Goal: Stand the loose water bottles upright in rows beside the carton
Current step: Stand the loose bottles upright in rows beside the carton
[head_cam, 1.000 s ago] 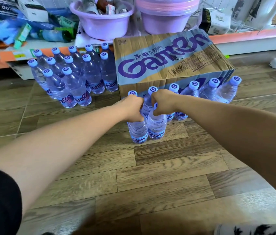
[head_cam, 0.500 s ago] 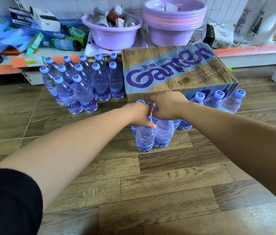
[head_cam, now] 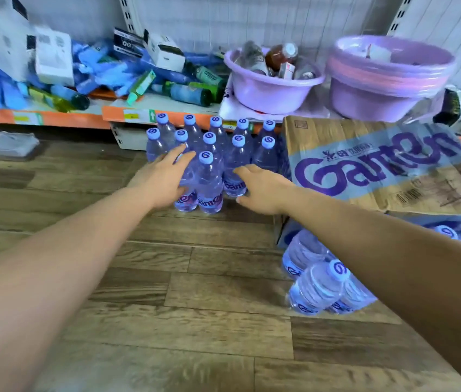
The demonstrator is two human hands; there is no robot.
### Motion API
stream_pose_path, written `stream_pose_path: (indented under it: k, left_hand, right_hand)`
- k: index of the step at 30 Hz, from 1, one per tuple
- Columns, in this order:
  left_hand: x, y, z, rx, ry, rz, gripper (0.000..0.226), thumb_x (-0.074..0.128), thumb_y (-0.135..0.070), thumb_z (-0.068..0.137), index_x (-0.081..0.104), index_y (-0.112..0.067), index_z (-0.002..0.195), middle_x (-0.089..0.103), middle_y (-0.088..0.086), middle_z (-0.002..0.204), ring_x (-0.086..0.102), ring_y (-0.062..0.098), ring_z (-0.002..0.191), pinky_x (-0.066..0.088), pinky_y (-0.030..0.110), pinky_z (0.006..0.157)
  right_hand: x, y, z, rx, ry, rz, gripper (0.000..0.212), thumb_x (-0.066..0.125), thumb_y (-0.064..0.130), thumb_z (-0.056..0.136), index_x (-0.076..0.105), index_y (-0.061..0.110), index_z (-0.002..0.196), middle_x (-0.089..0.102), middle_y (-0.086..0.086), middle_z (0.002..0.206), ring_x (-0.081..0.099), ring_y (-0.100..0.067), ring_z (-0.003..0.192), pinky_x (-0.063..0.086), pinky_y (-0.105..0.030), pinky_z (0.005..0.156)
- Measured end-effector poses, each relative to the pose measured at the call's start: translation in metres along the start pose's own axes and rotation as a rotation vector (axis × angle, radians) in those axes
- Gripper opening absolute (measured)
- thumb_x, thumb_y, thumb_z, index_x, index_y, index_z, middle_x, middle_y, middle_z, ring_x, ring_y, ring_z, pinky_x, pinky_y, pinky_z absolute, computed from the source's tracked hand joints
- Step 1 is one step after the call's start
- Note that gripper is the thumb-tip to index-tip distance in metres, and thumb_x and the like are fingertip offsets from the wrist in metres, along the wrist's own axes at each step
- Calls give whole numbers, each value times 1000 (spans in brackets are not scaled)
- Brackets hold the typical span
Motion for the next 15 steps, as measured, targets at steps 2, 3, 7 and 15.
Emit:
stream_pose_path:
  k: [2,3,7,15]
  left_hand:
    - [6,28,13,-56,44,-54,81,60,-25,89,10,-18,152,6,3,161,24,29,144,30,41,115]
    - [9,38,21,-65,59,-78,82,61,-24,89,9,-16,152,6,5,161,24,30,145,29,41,116]
    - [24,55,53,-22,100,-107,80,57,-22,91,6,-13,152,5,7,161,22,28,146,28,40,116]
    - [35,48,78,35,40,-12,50,55,-8,89,40,-8,137,43,15,135,48,38,122,44,42,95]
  right_hand:
    - [-5,9,34,12,-7,-2,66,50,33,94,20,12,149,26,-10,153,43,-35,131,43,-43,101]
    - [-7,13,50,27,-19,13,66,50,32,94,21,11,148,28,-11,152,43,-36,130,42,-42,99]
    - [-9,24,97,39,-41,17,68,50,30,95,15,13,151,27,-14,150,44,-38,128,43,-43,96]
    - [26,35,132,127,-74,86,46,57,21,93,39,18,135,31,-14,137,55,-41,105,52,-43,83]
Point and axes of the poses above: each hand's wrist, its own z-axis towards the middle knuckle, its own x-axis out of the palm, y = z × x, the point moved 4 cm from there along z, towards the middle knuckle
